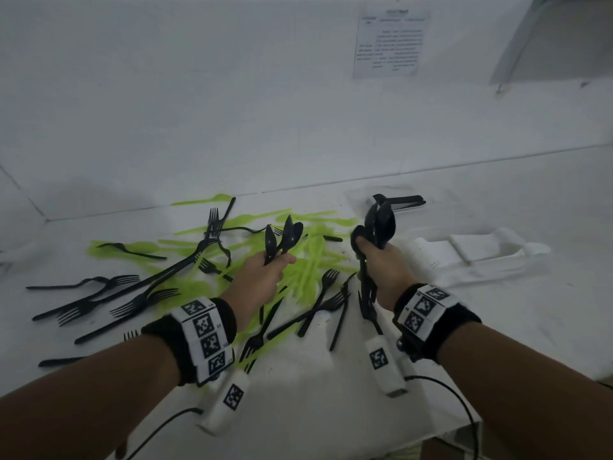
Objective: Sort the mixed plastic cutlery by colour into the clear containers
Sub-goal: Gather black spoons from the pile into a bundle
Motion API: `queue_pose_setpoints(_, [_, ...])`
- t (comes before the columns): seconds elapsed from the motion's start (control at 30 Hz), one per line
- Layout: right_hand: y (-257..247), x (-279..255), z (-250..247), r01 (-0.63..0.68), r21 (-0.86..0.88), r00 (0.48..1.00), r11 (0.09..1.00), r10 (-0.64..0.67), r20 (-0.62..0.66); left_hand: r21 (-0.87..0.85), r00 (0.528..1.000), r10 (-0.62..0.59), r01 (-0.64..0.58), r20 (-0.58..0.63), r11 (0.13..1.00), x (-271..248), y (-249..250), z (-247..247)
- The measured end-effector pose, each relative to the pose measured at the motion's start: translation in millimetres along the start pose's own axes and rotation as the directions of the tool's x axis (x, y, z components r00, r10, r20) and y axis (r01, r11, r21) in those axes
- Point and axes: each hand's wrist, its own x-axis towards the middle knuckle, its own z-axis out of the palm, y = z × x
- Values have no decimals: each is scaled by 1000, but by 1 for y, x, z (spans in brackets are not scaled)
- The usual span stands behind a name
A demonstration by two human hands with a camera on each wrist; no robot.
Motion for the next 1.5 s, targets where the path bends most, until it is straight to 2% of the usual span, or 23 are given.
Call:
queue_pose_setpoints(0.2, [14,-16,35,9,3,980,1000,-9,198,-34,985,-22,28,172,999,-6,1,20])
queue_pose_setpoints(0.3, [16,-18,44,-9,-21,967,1000,14,254,-80,972,-24,44,235,996,-7,2,20])
queue_pose_setpoints(0.37, [14,-19,44,-21,18,966,1000,16,257,-40,974,-17,27,228,999,-10,3,15])
queue_pose_setpoints(0.5, [5,-12,40,-37,136,997,990,28,70,70,994,56,-62,90,996,-9,1,0])
queue_pose_setpoints(0.57, [1,-11,41,-52,121,996,991,42,84,128,996,84,-88,38,988,-7,3,-6])
queue_pose_setpoints(0.63, [-1,-14,46,-42,80,987,996,28,160,216,996,70,-82,62,973,-6,6,-7])
queue_pose_setpoints(0.73, [-4,-23,58,-17,85,973,996,-3,232,374,982,162,-186,94,909,-5,9,-4])
queue_pose_setpoints(0.87, [0,-27,68,31,44,971,999,-40,237,567,927,356,-357,117,743,4,-2,-7])
queue_pose_setpoints(0.93, [5,-28,69,48,38,976,998,-55,209,588,904,398,-410,158,697,3,-6,-7])
queue_pose_setpoints(1.03, [6,-30,68,36,48,982,998,-45,183,602,891,398,-444,219,664,-3,-12,-7])
queue_pose_setpoints(1.1, [5,-28,66,18,61,985,998,-28,169,594,893,411,-433,182,678,-4,-16,-10])
queue_pose_setpoints(1.2, [2,-19,62,1,23,990,1000,-5,143,548,893,450,-382,10,744,-1,-9,-19])
queue_pose_setpoints(1.23, [1,-18,62,3,19,988,1000,-5,155,504,913,407,-338,-30,795,1,-4,-21])
queue_pose_setpoints(1.3, [-1,-19,63,20,14,980,1000,-22,198,358,972,221,-178,-83,916,8,8,-23])
queue_pose_setpoints(1.37, [-3,-22,66,28,15,970,999,-31,242,268,992,64,-32,-111,963,15,13,-23])
queue_pose_setpoints(1.4, [-4,-24,67,27,14,964,1000,-30,266,261,992,60,-30,-108,965,19,13,-22])
queue_pose_setpoints(1.5, [-4,-30,75,62,7,945,998,-61,322,151,989,139,-130,-52,980,18,16,-10])
